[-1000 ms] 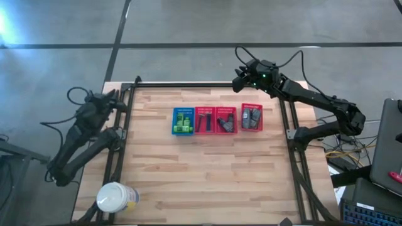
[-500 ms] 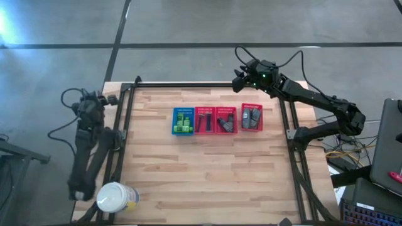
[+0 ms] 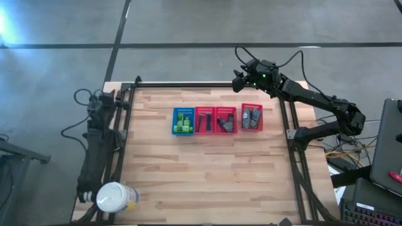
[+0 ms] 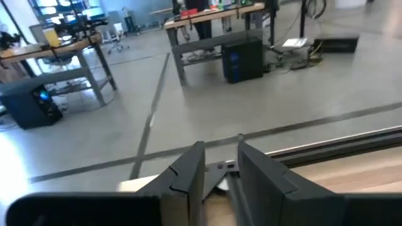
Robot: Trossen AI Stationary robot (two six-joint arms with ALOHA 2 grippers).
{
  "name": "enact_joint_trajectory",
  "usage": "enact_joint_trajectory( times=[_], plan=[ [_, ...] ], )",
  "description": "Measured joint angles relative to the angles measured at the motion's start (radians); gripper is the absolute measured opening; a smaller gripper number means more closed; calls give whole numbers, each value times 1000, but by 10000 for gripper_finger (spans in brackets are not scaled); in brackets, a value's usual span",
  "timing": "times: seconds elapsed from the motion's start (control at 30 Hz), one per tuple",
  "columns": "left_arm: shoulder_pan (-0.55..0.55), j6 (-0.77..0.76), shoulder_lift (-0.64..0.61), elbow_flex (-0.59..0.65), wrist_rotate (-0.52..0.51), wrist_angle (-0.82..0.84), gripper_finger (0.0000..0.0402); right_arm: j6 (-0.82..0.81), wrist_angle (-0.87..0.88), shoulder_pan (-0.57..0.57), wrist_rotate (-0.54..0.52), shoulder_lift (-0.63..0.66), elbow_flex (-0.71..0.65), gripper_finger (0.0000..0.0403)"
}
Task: Pick & Place Travel size toiletries
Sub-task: Return to Home Position
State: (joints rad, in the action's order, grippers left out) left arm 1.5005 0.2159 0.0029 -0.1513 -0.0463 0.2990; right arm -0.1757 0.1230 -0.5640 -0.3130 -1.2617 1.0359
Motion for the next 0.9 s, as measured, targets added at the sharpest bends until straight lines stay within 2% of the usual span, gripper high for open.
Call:
enact_joint_trajectory(
  times=[0.1, 0.3, 0.9],
  plan=[
    [0, -40, -1, 89, 4, -159, 104, 0, 0, 0, 0, 0, 0, 199],
    [-7, -33, -1, 142, 1, -409, 106, 0, -1, 1, 0, 0, 0, 208],
    [-37, -35, -1, 143, 2, -394, 106, 0, 0, 1, 0, 0, 0, 242]
  ],
)
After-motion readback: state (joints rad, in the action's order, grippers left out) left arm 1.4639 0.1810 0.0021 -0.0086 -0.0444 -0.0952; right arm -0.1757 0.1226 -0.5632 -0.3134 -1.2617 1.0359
